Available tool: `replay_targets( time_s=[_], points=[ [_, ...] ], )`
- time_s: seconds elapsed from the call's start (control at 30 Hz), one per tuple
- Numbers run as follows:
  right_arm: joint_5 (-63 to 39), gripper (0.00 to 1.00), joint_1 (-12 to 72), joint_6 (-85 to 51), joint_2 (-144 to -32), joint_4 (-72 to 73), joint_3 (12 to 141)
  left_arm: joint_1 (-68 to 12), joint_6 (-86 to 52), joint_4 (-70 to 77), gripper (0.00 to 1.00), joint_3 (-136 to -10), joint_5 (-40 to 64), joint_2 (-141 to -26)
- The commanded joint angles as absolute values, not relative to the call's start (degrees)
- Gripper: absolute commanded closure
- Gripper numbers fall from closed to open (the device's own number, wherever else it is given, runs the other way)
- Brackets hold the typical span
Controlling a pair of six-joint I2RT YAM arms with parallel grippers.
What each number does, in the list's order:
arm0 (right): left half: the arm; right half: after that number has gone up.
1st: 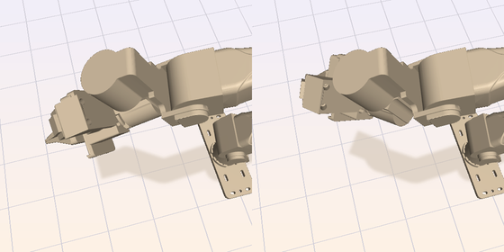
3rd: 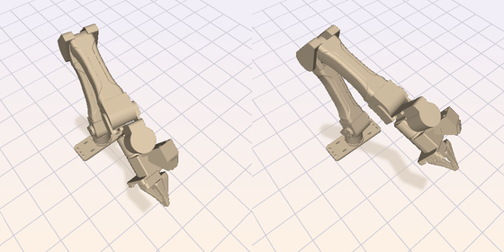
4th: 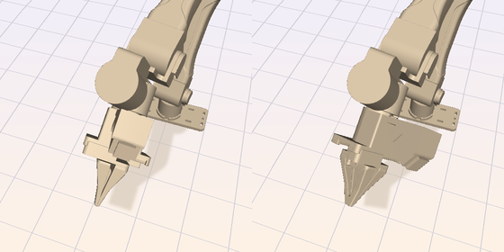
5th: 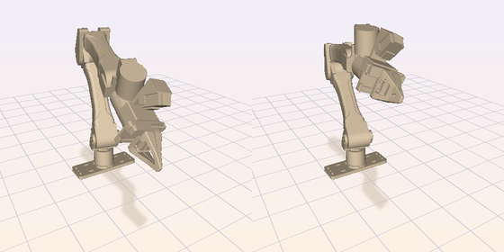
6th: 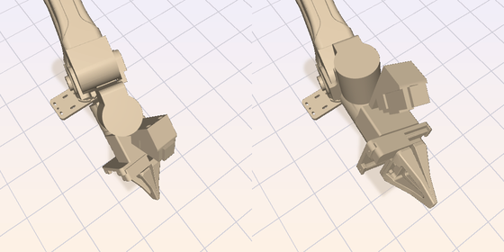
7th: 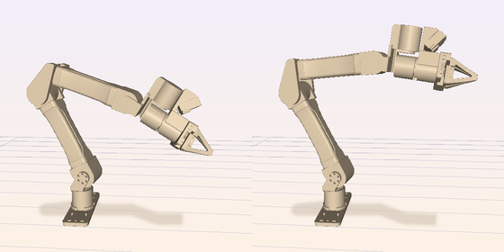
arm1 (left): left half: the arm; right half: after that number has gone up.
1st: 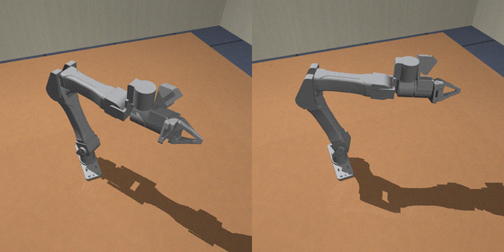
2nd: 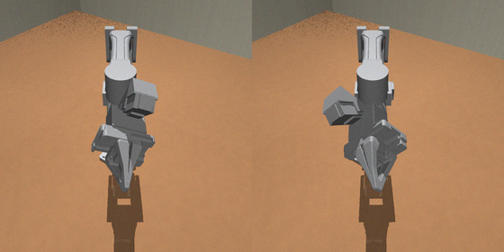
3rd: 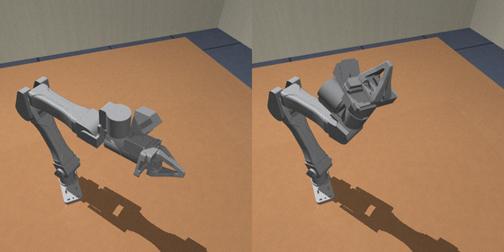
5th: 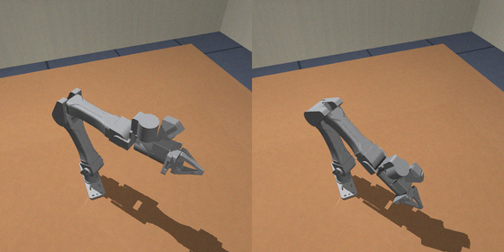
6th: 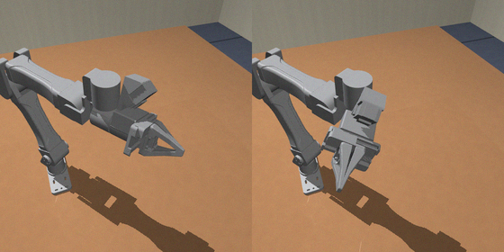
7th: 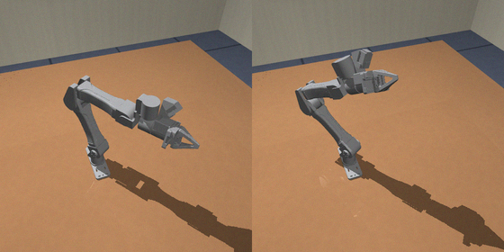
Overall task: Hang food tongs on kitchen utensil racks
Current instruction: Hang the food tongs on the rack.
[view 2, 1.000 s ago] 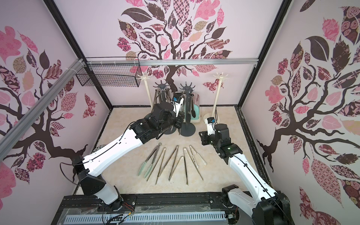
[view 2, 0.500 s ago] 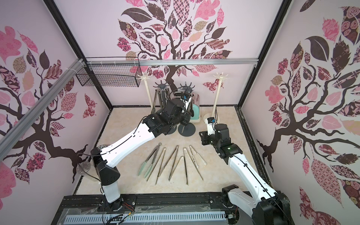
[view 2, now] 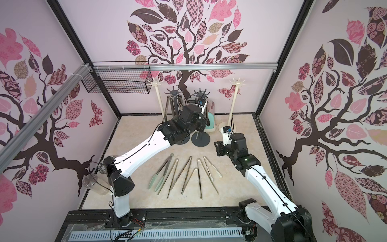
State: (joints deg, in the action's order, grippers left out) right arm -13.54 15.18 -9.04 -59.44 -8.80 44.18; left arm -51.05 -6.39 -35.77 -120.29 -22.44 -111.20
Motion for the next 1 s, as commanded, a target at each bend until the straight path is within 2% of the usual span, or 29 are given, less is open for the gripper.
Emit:
replay_targets(
  time_s=[0.0, 0.23, 0.53, 0.97],
  points=[
    [-14.1, 0.76, 14.9, -9.0, -58.9, -9.0, 43.9, -51.1, -5.3, -36.3, 1.0, -122.5, -25.4, -112.2],
    [-14.2, 0.76, 14.9, -9.1, -58.7, -8.8, 43.8, -51.1, -4.3, -35.7, 1.0, -122.7, -29.6, -112.5],
    [-13.8, 0.76, 15.0, -9.0, -58.9, -9.0, 43.7, -51.1, -5.5, -35.7, 1.0, -122.6, -29.6, -111.5],
    [-13.5, 0.76, 14.9, -8.9, -58.7, -9.6, 43.8, -49.5, -10.1, -46.7, 1.0, -133.1, -26.4, -113.7]
  ],
)
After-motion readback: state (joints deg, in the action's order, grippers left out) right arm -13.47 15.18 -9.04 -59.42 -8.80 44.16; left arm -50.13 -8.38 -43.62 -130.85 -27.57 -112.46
